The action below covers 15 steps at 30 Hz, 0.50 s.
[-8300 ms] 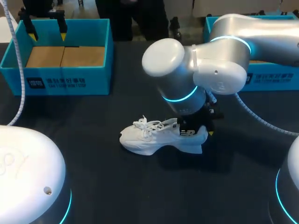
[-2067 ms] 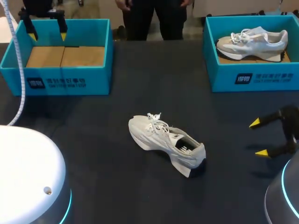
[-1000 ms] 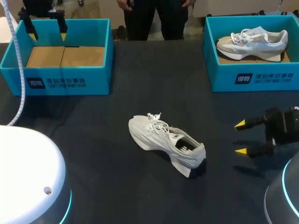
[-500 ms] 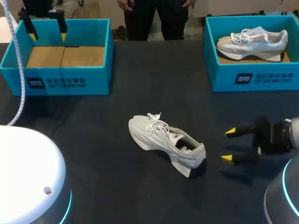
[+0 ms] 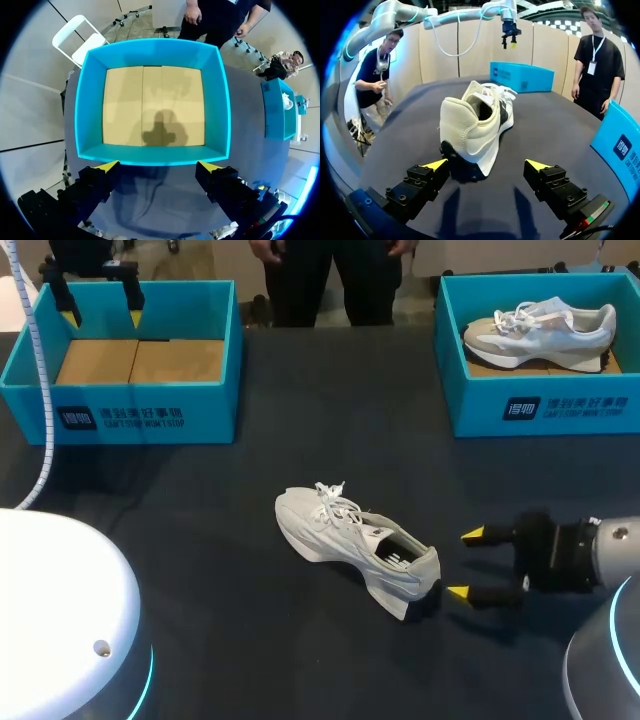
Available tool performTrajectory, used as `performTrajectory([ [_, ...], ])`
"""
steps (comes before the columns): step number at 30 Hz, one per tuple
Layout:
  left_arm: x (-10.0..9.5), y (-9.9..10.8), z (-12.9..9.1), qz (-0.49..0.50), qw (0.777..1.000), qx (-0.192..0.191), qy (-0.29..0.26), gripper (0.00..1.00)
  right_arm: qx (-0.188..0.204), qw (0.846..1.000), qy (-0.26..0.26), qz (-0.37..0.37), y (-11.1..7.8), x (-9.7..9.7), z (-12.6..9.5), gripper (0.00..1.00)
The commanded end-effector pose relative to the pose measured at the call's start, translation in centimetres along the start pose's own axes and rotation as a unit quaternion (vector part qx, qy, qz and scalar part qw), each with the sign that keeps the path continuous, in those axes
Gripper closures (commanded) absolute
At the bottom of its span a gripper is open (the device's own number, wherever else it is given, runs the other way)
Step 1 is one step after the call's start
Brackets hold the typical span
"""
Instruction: Take the shoe out of the shoebox, open the shoe tongue, remove and reinsert the insole, then place the shoe into the shoebox
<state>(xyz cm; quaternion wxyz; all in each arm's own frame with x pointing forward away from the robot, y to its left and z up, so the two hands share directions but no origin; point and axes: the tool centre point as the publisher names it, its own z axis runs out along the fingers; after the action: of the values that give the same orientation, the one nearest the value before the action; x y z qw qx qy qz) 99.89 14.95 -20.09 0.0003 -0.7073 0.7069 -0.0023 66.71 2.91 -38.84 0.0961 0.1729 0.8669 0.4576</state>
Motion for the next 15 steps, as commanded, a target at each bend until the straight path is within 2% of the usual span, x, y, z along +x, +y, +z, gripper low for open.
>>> performTrajectory([
  [1,0.0,0.0,0.0,0.0,1.0,-0.001,0.0,0.0,-0.009,1.0,-0.01,0.002,-0.1,0.9,1.0,0.0],
  [9,0.0,0.0,0.0,0.0,1.0,-0.001,0.0,0.0,-0.011,1.0,0.003,0.009,-0.1,2.3,1.2,0.0],
  [15,0.0,0.0,0.0,0.0,1.0,-0.001,0.0,0.0,-0.019,1.0,0.005,0.013,0.6,3.0,2.3,0.0],
])
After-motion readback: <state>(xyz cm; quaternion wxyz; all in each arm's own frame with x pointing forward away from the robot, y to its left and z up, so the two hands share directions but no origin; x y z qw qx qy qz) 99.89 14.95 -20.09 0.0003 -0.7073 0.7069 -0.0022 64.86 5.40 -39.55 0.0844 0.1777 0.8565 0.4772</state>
